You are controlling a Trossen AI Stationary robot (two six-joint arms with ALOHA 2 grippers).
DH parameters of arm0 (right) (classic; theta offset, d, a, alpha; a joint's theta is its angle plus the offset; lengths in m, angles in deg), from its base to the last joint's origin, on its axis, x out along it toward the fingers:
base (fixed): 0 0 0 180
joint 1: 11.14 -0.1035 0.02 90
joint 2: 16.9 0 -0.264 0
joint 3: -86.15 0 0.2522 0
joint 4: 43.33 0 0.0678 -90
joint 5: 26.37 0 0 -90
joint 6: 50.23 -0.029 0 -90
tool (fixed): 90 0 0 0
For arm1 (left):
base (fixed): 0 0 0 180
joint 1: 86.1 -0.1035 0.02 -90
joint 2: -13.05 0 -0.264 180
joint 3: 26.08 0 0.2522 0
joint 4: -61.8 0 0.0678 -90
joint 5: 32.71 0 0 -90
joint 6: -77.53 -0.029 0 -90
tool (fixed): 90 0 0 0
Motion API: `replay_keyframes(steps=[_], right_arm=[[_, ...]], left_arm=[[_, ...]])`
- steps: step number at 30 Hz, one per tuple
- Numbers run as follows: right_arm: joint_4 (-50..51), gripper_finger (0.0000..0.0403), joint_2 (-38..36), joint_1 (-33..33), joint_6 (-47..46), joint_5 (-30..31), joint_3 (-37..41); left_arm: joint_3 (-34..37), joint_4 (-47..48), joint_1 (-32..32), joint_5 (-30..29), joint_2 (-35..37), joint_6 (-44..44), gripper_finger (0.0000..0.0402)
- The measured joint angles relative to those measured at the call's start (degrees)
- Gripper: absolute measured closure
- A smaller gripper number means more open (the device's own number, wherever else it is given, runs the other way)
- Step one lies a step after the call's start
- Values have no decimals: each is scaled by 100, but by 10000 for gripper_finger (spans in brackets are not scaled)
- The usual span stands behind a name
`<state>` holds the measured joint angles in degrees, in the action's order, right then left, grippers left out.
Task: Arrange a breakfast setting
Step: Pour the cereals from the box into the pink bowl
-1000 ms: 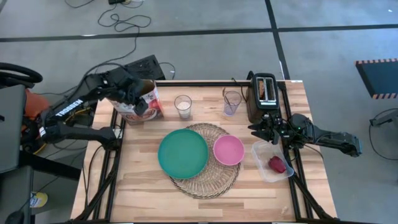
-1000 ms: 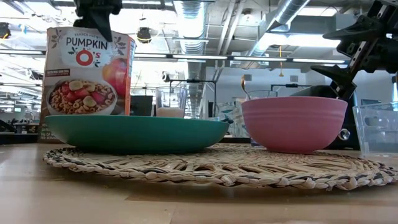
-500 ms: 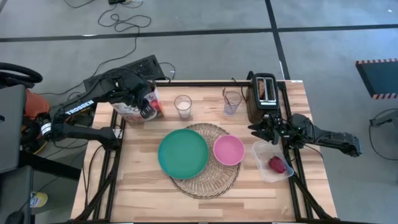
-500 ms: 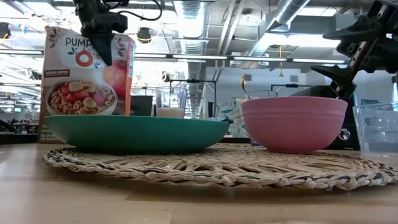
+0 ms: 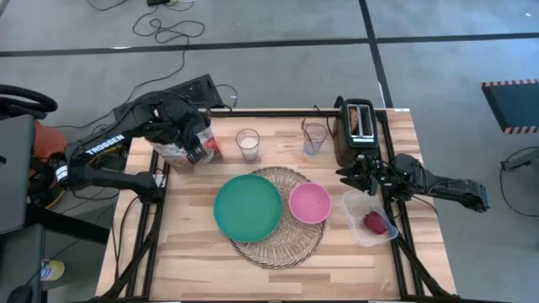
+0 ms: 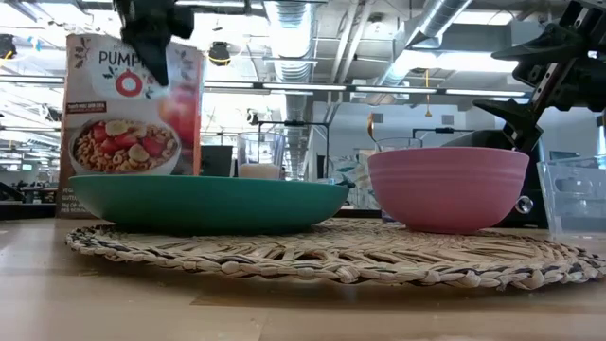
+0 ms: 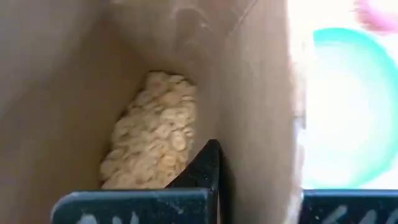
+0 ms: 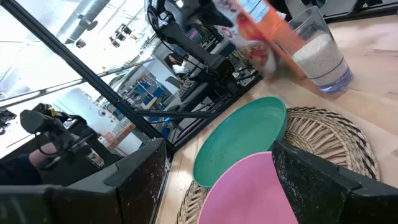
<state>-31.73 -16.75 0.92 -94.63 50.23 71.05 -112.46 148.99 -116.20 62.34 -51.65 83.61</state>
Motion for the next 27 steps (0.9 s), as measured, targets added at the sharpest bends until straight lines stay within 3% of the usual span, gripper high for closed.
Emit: replay_keyframes(steps=[4,16,27], right_arm=[[0,83,-1,0,0,1,0],[0,83,1,0,-7,1,0],[0,83,1,0,-20,1,2]], left_arm=[[-334,440,28,451,30,2,401],[-581,573,33,372,25,-162,401],[-584,326,616,628,14,233,401]])
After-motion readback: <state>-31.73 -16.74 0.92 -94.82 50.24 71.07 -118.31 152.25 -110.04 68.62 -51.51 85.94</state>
